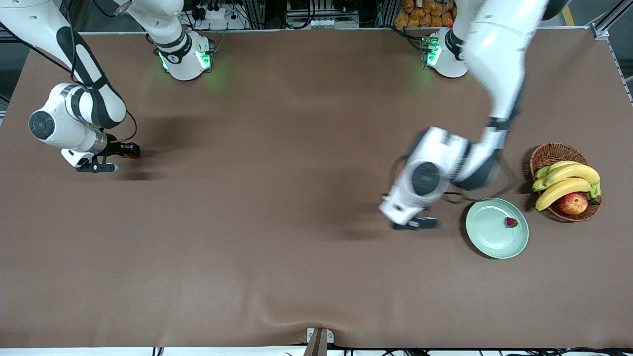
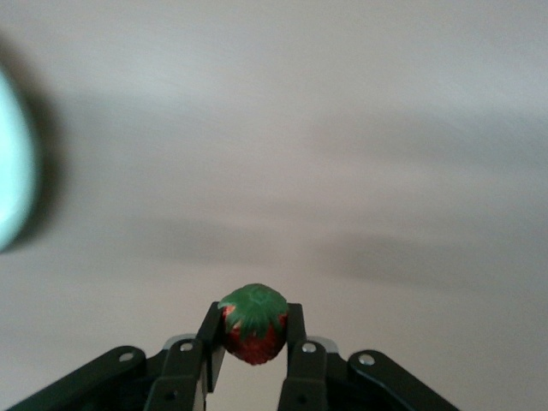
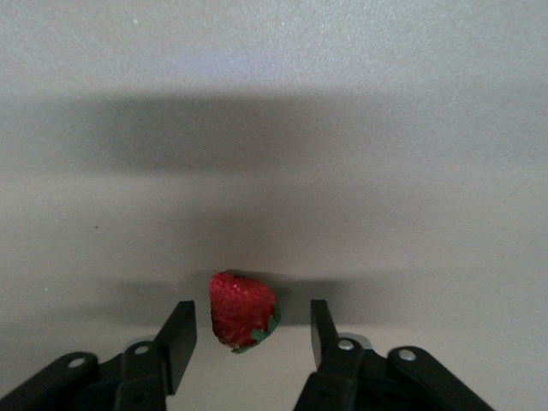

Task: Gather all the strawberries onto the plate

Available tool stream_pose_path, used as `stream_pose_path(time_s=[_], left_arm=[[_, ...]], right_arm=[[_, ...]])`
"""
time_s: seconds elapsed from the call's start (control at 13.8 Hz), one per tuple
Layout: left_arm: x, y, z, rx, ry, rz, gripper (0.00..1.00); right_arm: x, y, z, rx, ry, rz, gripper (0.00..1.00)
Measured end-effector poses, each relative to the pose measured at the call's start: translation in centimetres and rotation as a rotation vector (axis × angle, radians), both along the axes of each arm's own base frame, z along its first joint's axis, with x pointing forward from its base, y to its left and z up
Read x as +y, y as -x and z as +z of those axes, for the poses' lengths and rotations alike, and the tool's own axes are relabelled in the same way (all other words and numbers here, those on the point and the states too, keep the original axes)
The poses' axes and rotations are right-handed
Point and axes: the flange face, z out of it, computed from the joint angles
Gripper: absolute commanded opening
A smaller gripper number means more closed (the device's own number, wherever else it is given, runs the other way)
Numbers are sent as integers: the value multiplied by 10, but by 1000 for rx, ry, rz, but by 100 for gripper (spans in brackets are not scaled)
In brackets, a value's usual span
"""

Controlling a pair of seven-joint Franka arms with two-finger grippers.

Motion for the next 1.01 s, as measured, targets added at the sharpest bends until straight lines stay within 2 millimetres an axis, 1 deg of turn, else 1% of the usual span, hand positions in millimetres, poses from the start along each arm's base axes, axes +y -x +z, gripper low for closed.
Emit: stream_pose_path(time_s=[0.07, 0.14, 0.22, 0.36, 0.51, 0.65, 0.72, 0.79, 0.87, 1.01], left_arm=[[35, -11, 3, 0, 0, 46, 0], [65, -18, 0, 5, 0, 87, 0], [90, -22, -5, 15, -1, 115, 0], [130, -26, -16, 36, 3, 130, 0], [172, -30, -23, 52, 7, 121, 0], [212, -31, -27, 53, -11, 125, 0], [229, -33, -30, 44, -12, 139, 0], [242, -34, -35, 32, -7, 150, 0], [251, -36, -42, 18, -1, 160, 0], [263, -39, -57, -7, 8, 173, 0]], right_arm=[[1, 1, -2, 4, -2, 1, 22], [1, 0, -3, 5, -3, 3, 10], [2, 0, -3, 5, -3, 5, 2], [3, 0, -3, 5, -4, 8, 0], [9, -3, -2, 9, -7, 21, 0], [19, -10, 1, 18, -9, 35, 0], [24, -16, 6, 25, -7, 36, 0], [30, -24, 14, 37, -2, 33, 0], [36, -33, 25, 54, 4, 25, 0], [56, -52, 53, 85, -1, 5, 0]])
